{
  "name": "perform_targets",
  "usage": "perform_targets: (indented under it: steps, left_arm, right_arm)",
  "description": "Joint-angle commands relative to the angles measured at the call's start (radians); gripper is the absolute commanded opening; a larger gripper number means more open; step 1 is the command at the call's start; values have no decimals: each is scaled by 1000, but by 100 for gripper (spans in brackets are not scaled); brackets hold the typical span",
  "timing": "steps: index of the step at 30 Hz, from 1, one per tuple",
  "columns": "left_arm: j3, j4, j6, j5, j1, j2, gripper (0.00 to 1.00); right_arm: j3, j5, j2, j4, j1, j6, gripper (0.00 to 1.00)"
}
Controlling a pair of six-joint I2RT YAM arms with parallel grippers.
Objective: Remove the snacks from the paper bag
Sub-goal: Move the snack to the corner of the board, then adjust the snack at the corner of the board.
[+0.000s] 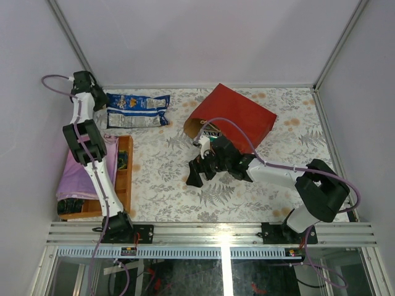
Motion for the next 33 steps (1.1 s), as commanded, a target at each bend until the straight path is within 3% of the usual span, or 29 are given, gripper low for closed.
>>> perform_targets:
  steps: [1,2,3,10,14,16,20,22,25,31,33]
  left_arm:
    - [9,-3,-40,-149,-1,-20,76]
    - [-16,3,-30,-180,-17,-46,97]
    - [-50,16,-19,-228,-38,-83,100]
    - [-464,235,-6,-419,-282,-418,100]
    - [-679,309,-7,-545,-486,-559,92]
    - [-747,335,-19,-558,-545,-587,83]
    - [-784,356,-69,-464,-572,-542,50]
    - [-791,374,-91,-428,-589,-498,42]
    - [-783,399,-121,-403,-625,-443,43]
    - [-720,414,-176,-555,-696,-359,63]
    - [-675,384,-194,-579,-699,-320,64]
  right_arm:
    - [35,-37,29,22,-6,-11,99]
    - [40,-42,36,21,-7,-9,99]
    - [44,-47,42,24,-7,-8,99]
    - [59,-53,69,35,-7,2,99]
    - [45,-21,63,46,-7,11,99]
    - [26,-3,56,65,-8,23,99]
    - [-16,5,52,126,-6,61,99]
    - [-21,1,57,142,-7,72,99]
    - [-22,4,60,145,-7,77,99]
    - [-32,13,67,152,-6,80,99]
    - [-34,10,72,157,-7,85,99]
